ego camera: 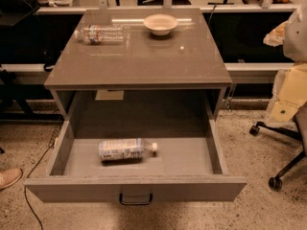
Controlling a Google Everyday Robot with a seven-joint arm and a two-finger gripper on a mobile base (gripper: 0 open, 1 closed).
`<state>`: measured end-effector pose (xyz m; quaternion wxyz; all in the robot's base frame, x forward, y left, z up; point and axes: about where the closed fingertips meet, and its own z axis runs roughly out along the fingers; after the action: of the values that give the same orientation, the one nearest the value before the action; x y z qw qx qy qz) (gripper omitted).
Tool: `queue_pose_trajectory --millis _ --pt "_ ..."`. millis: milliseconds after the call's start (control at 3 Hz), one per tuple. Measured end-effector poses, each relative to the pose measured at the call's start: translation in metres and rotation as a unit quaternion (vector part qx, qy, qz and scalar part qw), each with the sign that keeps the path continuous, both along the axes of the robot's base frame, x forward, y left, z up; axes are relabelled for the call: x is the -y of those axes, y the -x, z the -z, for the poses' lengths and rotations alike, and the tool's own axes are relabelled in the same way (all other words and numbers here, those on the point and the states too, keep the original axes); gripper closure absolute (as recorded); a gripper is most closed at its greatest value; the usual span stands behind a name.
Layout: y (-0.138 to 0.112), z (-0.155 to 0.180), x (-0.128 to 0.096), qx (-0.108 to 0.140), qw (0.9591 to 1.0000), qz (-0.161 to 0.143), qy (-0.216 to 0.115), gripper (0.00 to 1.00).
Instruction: Pick blue plastic bottle from top drawer and place on counter
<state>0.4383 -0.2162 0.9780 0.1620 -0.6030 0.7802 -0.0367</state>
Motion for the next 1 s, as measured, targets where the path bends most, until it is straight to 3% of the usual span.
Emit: queue_pose_trajectory --millis 333,667,1000 --pt "0.000 0.000 0.000 0.000 1.0000 0.000 0.000 0.00" --pt "-0.003 0.015 -0.006 -0.001 0.9987 -0.001 -0.051 0.00" --pt "-0.019 0.066 -0.042 -0.021 0.9882 -0.018 -0.151 0.00"
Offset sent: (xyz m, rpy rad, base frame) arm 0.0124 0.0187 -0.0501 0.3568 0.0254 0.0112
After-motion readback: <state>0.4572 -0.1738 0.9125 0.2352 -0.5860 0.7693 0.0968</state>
